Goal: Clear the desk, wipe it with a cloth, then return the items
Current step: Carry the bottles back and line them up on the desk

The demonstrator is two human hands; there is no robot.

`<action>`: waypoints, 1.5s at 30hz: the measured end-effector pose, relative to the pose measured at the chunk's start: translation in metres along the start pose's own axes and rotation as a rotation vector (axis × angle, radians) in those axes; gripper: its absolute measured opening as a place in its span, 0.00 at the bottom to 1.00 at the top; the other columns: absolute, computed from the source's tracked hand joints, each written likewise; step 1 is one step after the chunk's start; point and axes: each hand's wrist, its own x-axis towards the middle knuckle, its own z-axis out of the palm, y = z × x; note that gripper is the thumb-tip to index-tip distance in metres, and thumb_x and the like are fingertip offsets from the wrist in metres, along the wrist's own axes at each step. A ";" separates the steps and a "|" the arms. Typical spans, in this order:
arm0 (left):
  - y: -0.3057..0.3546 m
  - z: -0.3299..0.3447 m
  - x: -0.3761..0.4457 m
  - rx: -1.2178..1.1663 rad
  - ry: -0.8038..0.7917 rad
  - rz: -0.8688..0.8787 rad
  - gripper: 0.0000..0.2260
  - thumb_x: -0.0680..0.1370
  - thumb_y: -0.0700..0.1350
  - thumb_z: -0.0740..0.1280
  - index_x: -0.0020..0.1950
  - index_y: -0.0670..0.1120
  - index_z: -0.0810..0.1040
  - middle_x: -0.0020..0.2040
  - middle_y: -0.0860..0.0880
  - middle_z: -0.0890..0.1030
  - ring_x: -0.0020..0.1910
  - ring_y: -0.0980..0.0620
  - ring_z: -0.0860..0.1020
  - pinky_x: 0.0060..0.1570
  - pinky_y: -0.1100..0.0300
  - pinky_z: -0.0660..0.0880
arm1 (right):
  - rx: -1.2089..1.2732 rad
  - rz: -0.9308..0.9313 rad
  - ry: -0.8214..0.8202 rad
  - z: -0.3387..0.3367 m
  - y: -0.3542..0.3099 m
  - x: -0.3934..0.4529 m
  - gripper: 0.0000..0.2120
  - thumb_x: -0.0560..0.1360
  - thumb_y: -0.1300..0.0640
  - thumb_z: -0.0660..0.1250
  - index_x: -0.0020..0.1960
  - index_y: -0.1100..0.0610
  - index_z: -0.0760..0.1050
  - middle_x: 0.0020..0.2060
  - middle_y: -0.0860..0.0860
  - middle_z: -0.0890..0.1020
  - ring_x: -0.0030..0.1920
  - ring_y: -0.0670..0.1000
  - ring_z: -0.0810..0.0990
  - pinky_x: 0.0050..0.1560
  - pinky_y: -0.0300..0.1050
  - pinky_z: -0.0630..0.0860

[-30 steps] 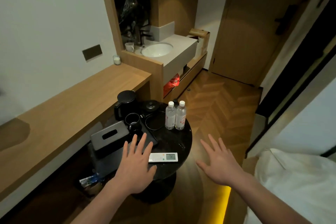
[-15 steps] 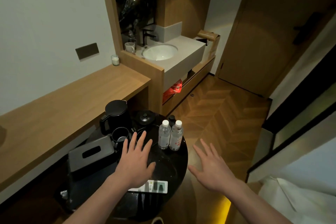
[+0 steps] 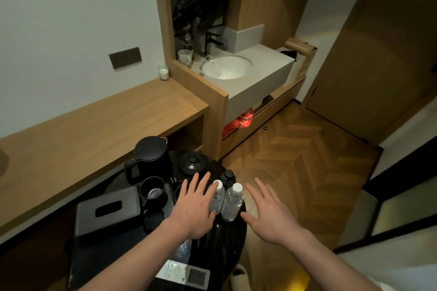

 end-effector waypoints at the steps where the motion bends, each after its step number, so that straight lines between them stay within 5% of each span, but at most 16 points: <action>1: 0.000 0.003 0.005 -0.012 0.001 -0.015 0.35 0.83 0.59 0.58 0.84 0.54 0.43 0.84 0.49 0.40 0.83 0.42 0.38 0.81 0.41 0.42 | -0.007 -0.026 -0.015 -0.001 0.002 0.009 0.39 0.81 0.35 0.60 0.83 0.40 0.42 0.83 0.45 0.40 0.83 0.53 0.41 0.81 0.54 0.49; 9: 0.011 0.020 0.041 -0.140 -0.020 -0.128 0.34 0.83 0.50 0.60 0.84 0.58 0.43 0.85 0.53 0.48 0.82 0.48 0.55 0.81 0.47 0.49 | -0.037 -0.254 -0.134 -0.005 0.021 0.078 0.33 0.82 0.42 0.63 0.82 0.42 0.54 0.81 0.44 0.57 0.78 0.51 0.62 0.77 0.48 0.65; 13: 0.022 0.032 0.057 -0.316 -0.033 -0.209 0.30 0.82 0.45 0.61 0.82 0.57 0.54 0.80 0.55 0.60 0.73 0.48 0.70 0.71 0.51 0.69 | -0.117 -0.366 -0.243 0.005 0.036 0.103 0.28 0.81 0.46 0.64 0.79 0.41 0.59 0.73 0.43 0.66 0.66 0.54 0.76 0.65 0.52 0.76; 16: 0.029 0.039 0.061 -0.429 0.047 -0.307 0.24 0.83 0.47 0.62 0.78 0.57 0.60 0.74 0.57 0.66 0.68 0.51 0.74 0.65 0.54 0.74 | -0.079 -0.432 -0.229 0.015 0.047 0.111 0.25 0.81 0.50 0.65 0.74 0.40 0.60 0.69 0.41 0.66 0.56 0.56 0.81 0.54 0.53 0.79; 25: 0.050 0.046 0.067 -0.460 0.158 -0.512 0.18 0.83 0.49 0.63 0.73 0.58 0.65 0.69 0.56 0.74 0.61 0.49 0.78 0.57 0.50 0.77 | 0.038 -0.535 -0.170 0.027 0.059 0.135 0.10 0.81 0.51 0.64 0.59 0.42 0.65 0.57 0.41 0.72 0.49 0.54 0.80 0.47 0.53 0.78; 34: 0.054 0.044 0.049 -0.528 0.249 -0.645 0.15 0.81 0.49 0.66 0.65 0.61 0.69 0.60 0.58 0.79 0.57 0.51 0.81 0.55 0.49 0.78 | 0.026 -0.588 -0.178 0.026 0.066 0.149 0.08 0.80 0.46 0.67 0.55 0.42 0.68 0.51 0.40 0.74 0.48 0.48 0.79 0.47 0.50 0.78; 45: 0.079 0.017 -0.041 -0.640 0.628 -0.812 0.12 0.82 0.49 0.67 0.64 0.61 0.75 0.55 0.66 0.78 0.51 0.65 0.77 0.49 0.67 0.74 | 0.134 -0.710 -0.186 0.001 0.048 0.134 0.14 0.78 0.48 0.73 0.59 0.36 0.73 0.52 0.32 0.77 0.55 0.38 0.73 0.54 0.39 0.72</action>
